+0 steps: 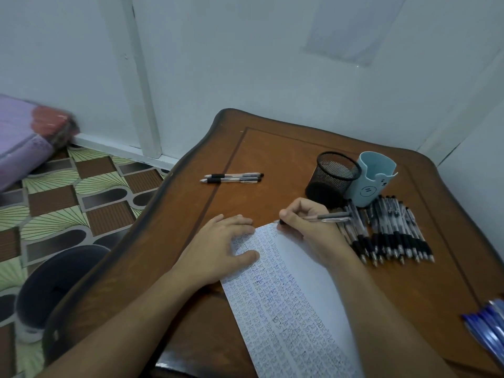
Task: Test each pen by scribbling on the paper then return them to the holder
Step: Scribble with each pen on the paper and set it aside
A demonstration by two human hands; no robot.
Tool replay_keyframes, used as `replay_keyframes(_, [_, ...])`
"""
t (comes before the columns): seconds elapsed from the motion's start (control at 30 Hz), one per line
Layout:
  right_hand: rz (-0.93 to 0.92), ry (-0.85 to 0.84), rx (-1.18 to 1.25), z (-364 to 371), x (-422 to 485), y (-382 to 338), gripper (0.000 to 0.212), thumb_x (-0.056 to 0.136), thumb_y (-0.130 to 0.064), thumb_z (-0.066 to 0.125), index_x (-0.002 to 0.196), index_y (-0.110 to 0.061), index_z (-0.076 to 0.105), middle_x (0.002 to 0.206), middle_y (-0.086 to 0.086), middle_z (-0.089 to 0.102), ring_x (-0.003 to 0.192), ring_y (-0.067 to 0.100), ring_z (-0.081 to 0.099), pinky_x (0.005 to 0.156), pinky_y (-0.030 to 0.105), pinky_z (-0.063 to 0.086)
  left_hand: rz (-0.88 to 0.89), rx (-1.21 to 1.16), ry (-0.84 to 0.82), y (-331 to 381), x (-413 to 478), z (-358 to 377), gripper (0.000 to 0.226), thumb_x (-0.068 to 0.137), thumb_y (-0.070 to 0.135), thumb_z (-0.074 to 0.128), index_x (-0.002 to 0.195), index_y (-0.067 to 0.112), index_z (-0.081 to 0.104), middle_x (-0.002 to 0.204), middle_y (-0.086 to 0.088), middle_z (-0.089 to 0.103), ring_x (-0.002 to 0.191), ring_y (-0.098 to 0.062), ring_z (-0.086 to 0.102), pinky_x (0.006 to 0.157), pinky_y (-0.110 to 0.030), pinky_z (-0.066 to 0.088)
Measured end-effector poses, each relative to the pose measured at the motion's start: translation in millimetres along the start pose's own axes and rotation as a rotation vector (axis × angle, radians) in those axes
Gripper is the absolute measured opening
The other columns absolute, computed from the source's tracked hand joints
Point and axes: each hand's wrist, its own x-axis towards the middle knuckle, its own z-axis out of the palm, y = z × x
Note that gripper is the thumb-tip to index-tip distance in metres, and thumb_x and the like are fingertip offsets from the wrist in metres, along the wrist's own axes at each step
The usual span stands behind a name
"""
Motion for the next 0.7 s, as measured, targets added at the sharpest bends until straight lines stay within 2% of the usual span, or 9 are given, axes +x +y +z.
replay_keyframes(0.1, [-0.036,0.088,-0.084,4.6,4.5,6.5,0.04,0.084,-0.011,0.074,0.058,-0.012,0.044,0.051,0.007,0.047,0.047,0.016,0.052,0.049,0.023,0.046,0.007,-0.011,0.009,-0.5,0.1,1.5,0.065,0.081,0.064,0.057,0.137,0.03,0.053,0.146,0.02,0.042,0.126,0.02,0.016,0.113,-0.017,0.003])
replay_keyframes(0.2, [-0.05,0.141,-0.167,7.5,4.4,11.9,0.05,0.087,-0.002,0.072,0.054,-0.015,0.038,0.052,0.005,0.036,0.044,0.015,0.042,0.045,0.024,0.041,0.003,-0.009,0.011,-0.7,0.0,1.8,0.063,0.082,0.061,0.06,0.136,0.03,0.053,0.145,0.021,0.042,0.125,0.021,0.016,0.112,-0.016,0.002])
replay_keyframes(0.37, [-0.084,0.156,-0.212,9.1,2.3,12.8,0.047,0.086,0.011,0.063,0.055,-0.01,0.035,0.054,0.004,0.028,0.047,0.008,0.034,0.046,0.021,0.037,-0.004,-0.016,0.015,0.4,0.1,1.0,0.065,0.079,0.063,0.058,0.135,0.03,0.055,0.144,0.021,0.043,0.125,0.02,0.018,0.111,-0.016,0.003])
replay_keyframes(0.47, [-0.078,0.131,-0.188,8.4,3.0,14.3,0.05,0.086,0.01,0.063,0.052,-0.016,0.036,0.055,0.004,0.029,0.05,0.011,0.035,0.048,0.022,0.038,-0.003,-0.02,0.018,2.0,-0.3,0.2,0.068,0.075,0.065,0.053,0.134,0.03,0.055,0.144,0.021,0.043,0.125,0.021,0.018,0.112,-0.016,0.003])
replay_keyframes(0.6, [-0.092,0.134,-0.243,7.9,2.2,13.3,0.044,0.087,0.009,0.062,0.056,-0.009,0.037,0.055,0.004,0.029,0.049,0.008,0.037,0.047,0.02,0.041,-0.004,-0.022,0.005,2.6,-1.1,-1.6,0.059,0.084,0.055,0.065,0.135,0.028,0.054,0.146,0.019,0.042,0.127,0.018,0.019,0.113,-0.018,0.004])
replay_keyframes(0.7, [-0.092,0.132,-0.268,8.3,2.7,13.8,0.043,0.086,0.008,0.063,0.056,-0.009,0.038,0.056,0.005,0.03,0.05,0.008,0.038,0.049,0.022,0.042,-0.001,-0.024,0.01,2.7,-1.0,-1.7,0.06,0.083,0.056,0.064,0.135,0.028,0.054,0.146,0.019,0.043,0.127,0.018,0.019,0.113,-0.017,0.004])
